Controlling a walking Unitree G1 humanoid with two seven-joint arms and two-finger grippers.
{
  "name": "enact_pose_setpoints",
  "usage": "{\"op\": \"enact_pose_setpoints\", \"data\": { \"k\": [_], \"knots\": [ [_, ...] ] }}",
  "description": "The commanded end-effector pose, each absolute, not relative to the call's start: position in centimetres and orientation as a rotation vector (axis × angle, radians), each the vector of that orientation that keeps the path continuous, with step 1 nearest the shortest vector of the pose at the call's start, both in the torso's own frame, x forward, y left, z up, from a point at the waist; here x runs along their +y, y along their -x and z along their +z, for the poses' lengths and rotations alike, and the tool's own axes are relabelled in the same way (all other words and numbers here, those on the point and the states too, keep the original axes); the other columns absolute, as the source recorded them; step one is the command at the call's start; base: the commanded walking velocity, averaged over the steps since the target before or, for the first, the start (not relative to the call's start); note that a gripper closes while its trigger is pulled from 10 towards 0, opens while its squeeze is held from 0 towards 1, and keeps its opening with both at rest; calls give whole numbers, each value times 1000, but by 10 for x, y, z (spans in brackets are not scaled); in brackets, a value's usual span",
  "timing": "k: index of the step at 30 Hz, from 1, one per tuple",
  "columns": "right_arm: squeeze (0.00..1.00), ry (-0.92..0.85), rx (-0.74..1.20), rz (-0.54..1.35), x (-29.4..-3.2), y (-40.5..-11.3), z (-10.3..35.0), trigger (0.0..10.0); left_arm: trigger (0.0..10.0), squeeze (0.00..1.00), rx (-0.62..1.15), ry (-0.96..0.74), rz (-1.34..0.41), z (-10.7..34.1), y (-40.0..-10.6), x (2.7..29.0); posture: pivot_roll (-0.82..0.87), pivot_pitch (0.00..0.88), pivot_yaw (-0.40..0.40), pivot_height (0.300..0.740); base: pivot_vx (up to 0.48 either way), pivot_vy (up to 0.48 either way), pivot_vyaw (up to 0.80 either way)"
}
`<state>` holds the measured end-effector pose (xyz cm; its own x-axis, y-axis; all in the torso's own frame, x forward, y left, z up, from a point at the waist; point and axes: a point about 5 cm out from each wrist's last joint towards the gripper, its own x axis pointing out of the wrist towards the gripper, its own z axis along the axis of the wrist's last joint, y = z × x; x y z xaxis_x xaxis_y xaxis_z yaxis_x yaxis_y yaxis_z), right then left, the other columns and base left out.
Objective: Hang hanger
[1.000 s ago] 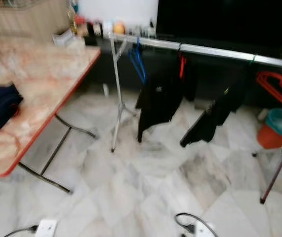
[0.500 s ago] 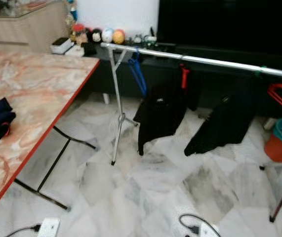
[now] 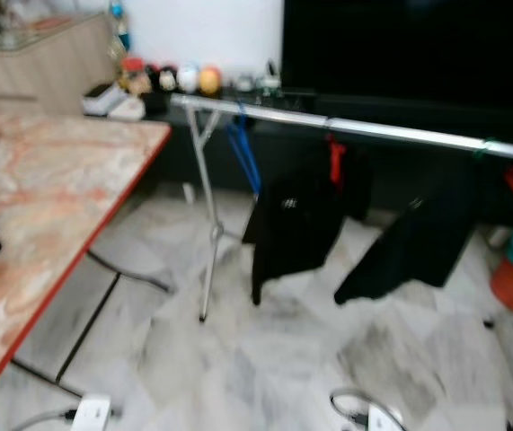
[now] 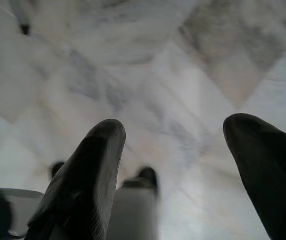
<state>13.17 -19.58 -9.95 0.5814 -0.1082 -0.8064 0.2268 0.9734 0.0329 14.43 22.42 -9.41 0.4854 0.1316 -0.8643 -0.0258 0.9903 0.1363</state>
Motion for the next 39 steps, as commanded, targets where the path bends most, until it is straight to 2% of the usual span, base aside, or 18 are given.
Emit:
{"op": "enact_pose_setpoints", "data": {
  "k": [1, 27, 39],
  "knots": [
    [0, -119, 945, -223, -207, -125, -100, 10000, 10000, 0, 1046, -103, 82, -93, -150, 219, 8, 0, 9, 740, 304, 0, 0],
    [0, -117, 951, -230, -208, -123, -100, 10000, 10000, 0, 1048, -103, 78, -94, -149, 218, 11, 0, 5, 740, 292, 0, 0],
    [0, -111, 958, -223, -208, -124, -101, 10000, 10000, 0, 1044, -106, 81, -93, -150, 218, 14, 0, 6, 740, 41, 0, -755]
  ]
}}
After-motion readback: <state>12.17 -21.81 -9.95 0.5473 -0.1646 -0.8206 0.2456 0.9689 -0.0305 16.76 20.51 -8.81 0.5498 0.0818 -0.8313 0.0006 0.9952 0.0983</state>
